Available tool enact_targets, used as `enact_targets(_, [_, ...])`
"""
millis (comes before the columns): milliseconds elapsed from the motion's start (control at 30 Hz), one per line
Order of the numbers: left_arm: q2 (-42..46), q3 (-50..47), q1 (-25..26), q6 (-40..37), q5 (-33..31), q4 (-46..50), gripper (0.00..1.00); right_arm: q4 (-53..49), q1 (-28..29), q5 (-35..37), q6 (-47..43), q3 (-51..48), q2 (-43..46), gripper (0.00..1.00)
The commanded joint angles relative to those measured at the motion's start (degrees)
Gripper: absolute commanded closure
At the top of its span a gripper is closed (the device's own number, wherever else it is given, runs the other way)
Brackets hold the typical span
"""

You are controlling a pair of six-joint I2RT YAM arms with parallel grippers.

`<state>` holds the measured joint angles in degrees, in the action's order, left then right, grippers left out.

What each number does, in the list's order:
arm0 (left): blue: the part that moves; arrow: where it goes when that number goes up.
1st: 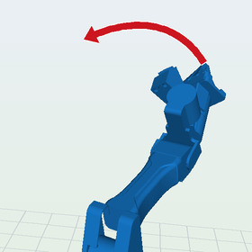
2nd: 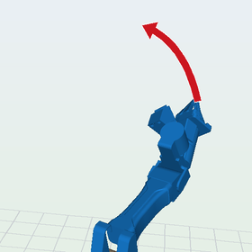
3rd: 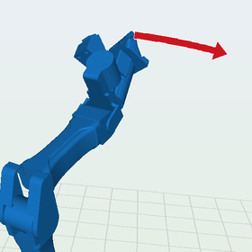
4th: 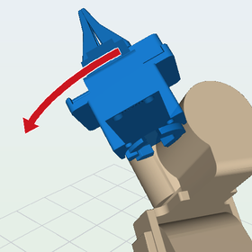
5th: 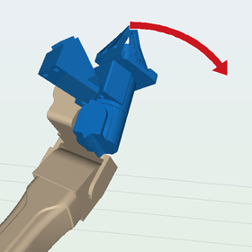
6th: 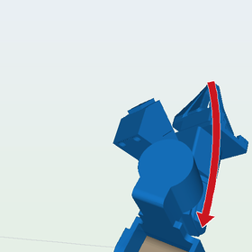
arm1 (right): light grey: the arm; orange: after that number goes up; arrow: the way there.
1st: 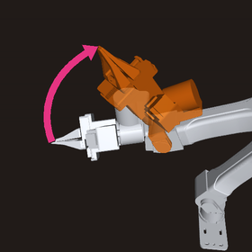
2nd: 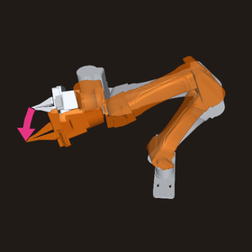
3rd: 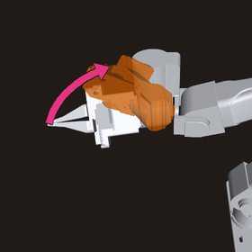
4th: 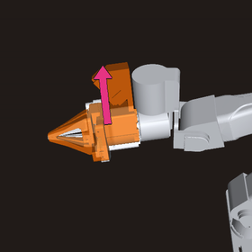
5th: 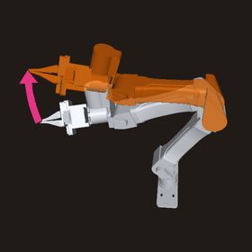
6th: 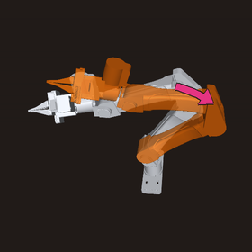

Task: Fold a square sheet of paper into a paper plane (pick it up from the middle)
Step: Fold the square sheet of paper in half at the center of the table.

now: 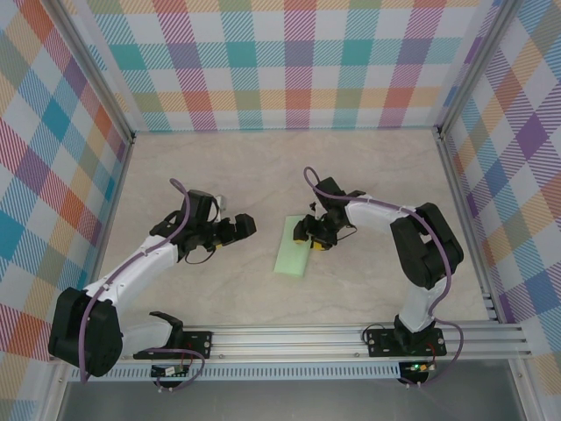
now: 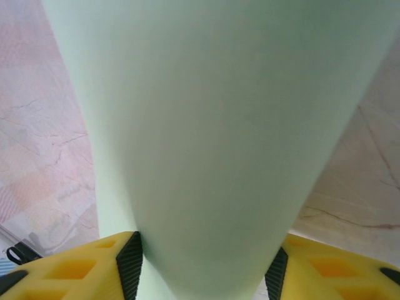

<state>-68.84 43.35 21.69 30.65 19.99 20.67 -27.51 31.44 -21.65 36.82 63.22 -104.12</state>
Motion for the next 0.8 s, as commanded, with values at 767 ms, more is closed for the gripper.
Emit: enact_targets(767, [-7.34,4.88,5.06,2.49,1.78,-3.19,0.14,-8.51,-0.86,10.88,2.25,0.39,1.58,0.35])
